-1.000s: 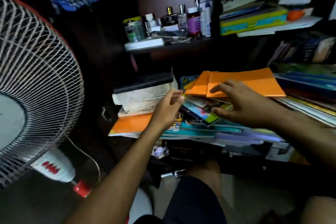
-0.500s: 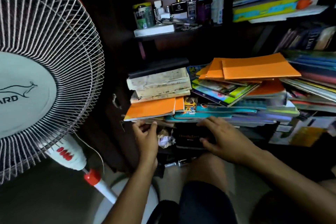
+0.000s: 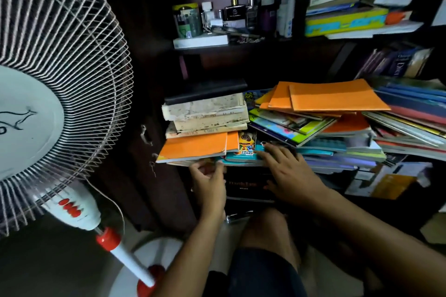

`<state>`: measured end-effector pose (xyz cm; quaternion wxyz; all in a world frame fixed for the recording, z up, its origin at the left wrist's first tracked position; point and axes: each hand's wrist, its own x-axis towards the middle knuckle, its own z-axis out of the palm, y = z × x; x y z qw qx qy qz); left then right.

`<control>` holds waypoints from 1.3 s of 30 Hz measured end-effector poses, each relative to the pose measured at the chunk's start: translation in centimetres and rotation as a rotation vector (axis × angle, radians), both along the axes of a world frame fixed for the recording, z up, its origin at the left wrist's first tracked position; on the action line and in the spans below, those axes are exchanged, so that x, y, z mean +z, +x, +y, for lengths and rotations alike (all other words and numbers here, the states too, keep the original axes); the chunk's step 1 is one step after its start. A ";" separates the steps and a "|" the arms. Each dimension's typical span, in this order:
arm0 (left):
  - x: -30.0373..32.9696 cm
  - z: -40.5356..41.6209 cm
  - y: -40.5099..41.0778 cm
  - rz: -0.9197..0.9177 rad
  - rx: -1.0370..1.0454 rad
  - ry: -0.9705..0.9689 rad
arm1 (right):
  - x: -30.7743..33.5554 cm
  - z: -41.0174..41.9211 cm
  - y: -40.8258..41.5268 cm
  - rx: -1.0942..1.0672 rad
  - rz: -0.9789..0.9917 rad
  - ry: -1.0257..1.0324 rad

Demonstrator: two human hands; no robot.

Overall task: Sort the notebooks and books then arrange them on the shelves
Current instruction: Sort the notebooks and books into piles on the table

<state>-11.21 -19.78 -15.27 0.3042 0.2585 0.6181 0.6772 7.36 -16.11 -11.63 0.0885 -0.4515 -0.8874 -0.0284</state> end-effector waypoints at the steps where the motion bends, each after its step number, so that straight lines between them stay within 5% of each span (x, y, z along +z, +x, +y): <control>1: 0.0 0.1 0.4 0.062 -0.008 -0.007 | -0.3 0.3 0.8 -0.010 -0.015 0.020; 6: -1.2 1.2 0.7 0.209 0.002 -0.103 | -2.1 1.1 4.2 -0.001 -0.016 0.217; 11: 1.0 1.7 0.5 0.009 0.008 -0.063 | -3.1 2.4 3.0 -0.026 0.002 0.420; 18: 4.4 3.0 -1.0 0.012 -0.286 -0.099 | -2.2 5.0 -0.5 -0.108 -0.023 0.391; 25: 8.4 4.8 -6.0 0.646 -0.665 -0.363 | -0.4 5.8 -2.2 -0.103 -0.129 0.318; 31: 6.0 5.0 -7.9 1.079 -0.557 -0.197 | 0.3 7.2 -2.1 0.027 -0.138 0.397; 39: 7.3 5.8 -10.0 1.230 -0.556 -0.092 | 4.2 9.0 0.6 0.108 -0.046 0.368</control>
